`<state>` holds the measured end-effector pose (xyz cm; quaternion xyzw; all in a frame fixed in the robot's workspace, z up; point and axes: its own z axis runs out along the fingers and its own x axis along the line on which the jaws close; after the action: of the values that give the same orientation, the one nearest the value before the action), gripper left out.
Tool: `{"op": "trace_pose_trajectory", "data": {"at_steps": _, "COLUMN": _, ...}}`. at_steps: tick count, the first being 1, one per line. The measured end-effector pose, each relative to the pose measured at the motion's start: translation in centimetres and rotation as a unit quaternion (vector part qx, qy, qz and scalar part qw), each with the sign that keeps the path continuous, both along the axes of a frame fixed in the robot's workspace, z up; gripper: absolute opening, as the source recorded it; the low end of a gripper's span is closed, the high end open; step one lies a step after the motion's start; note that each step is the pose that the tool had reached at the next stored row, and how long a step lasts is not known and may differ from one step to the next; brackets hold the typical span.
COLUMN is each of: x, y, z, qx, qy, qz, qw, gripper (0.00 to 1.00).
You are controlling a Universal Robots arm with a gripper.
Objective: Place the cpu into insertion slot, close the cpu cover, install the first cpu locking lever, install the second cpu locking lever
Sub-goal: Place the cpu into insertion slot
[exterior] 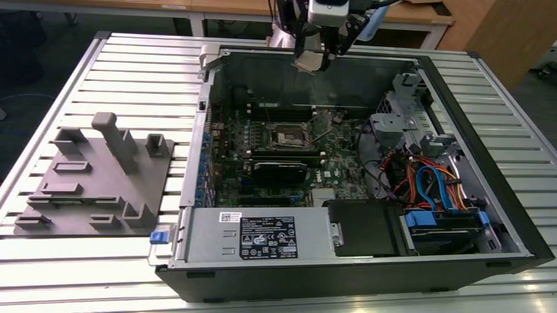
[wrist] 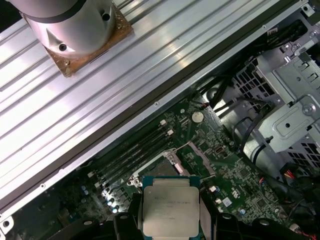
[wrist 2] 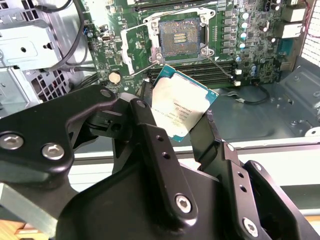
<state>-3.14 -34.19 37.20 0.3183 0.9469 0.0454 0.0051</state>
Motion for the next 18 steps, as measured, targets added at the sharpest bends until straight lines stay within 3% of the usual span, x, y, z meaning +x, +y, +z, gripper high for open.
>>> {"op": "trace_pose_trajectory", "data": {"at_steps": 18, "x": 0.0, "y": 0.0, "z": 0.0, "qx": 0.0, "qy": 0.0, "qz": -0.01, "qw": 0.9999, "gripper": 0.54}}
